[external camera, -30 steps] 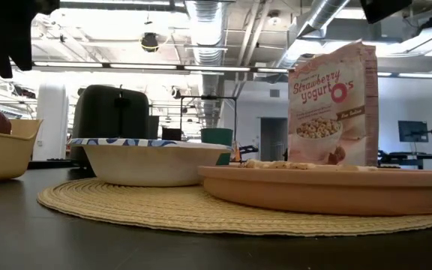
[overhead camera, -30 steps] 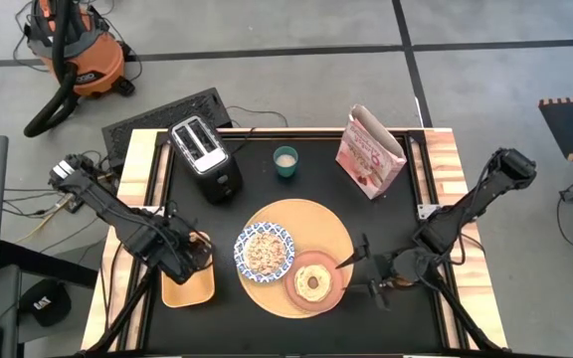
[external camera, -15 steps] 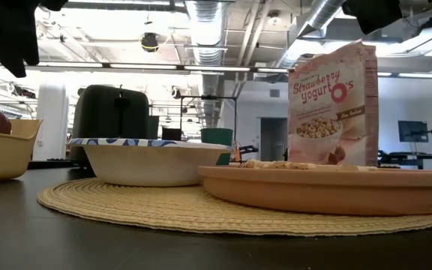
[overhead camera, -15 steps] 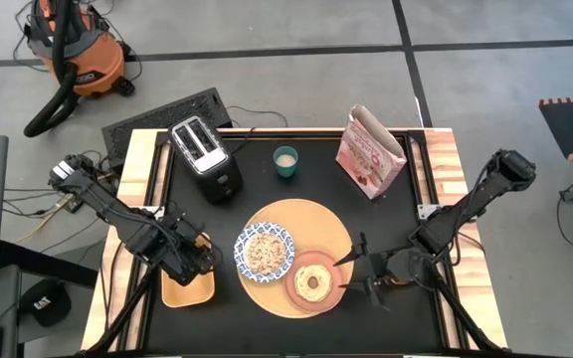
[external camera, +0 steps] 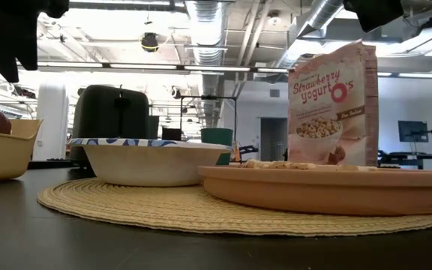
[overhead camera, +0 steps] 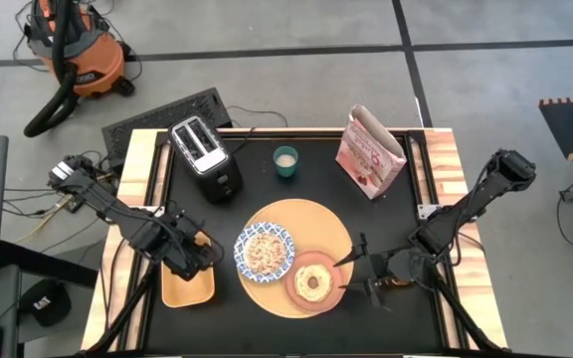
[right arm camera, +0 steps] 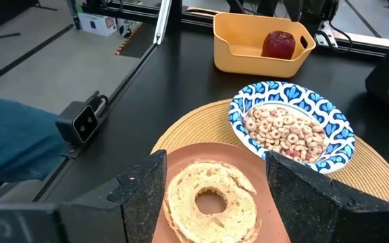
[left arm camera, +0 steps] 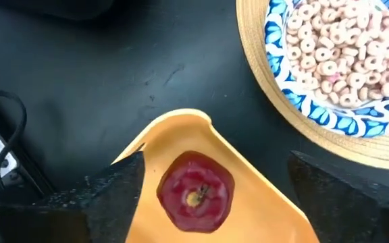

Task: Arrange a breakfast setting
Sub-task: Put the apple on the table mat above the plate

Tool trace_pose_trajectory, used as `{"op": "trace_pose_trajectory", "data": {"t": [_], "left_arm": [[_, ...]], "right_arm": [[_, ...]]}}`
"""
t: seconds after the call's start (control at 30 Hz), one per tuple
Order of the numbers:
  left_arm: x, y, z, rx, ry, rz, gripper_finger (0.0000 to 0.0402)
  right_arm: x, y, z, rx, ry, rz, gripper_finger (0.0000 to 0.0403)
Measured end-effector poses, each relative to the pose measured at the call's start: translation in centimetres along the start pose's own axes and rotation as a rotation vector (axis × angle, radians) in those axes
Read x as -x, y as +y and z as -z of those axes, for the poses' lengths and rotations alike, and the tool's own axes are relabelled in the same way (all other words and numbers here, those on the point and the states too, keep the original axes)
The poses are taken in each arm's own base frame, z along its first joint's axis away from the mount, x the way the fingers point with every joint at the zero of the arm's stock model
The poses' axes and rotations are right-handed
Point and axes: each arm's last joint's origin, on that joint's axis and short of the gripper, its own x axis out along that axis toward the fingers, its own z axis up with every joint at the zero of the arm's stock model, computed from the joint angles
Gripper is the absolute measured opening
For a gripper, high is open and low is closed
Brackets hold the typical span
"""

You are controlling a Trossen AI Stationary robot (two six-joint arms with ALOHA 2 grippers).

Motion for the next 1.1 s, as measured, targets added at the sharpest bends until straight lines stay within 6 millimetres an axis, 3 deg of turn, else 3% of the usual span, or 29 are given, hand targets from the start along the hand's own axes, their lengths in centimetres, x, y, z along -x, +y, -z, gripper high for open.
{"op": "trace_pose_trajectory", "data": {"t": [0.33,0.73,1.1], "left_arm": [[0.0,-0.5,0.0,0.045,0.027,0.050,0.0359],[0.0,0.4,0.4,0.244,0.170,-0.055,0.0359],[-3.7,0.5,1.9,0.253,0.193,-0.017,0.0359]], "right_arm": [[0.0,0.0,0.0,0.000,0.001,0.000,0.0279],[0.0,0.0,0.0,0.000,0.001,0.000,0.0279],[0.0,0.0,0.0,0.000,0.001,0.000,0.0279]]}}
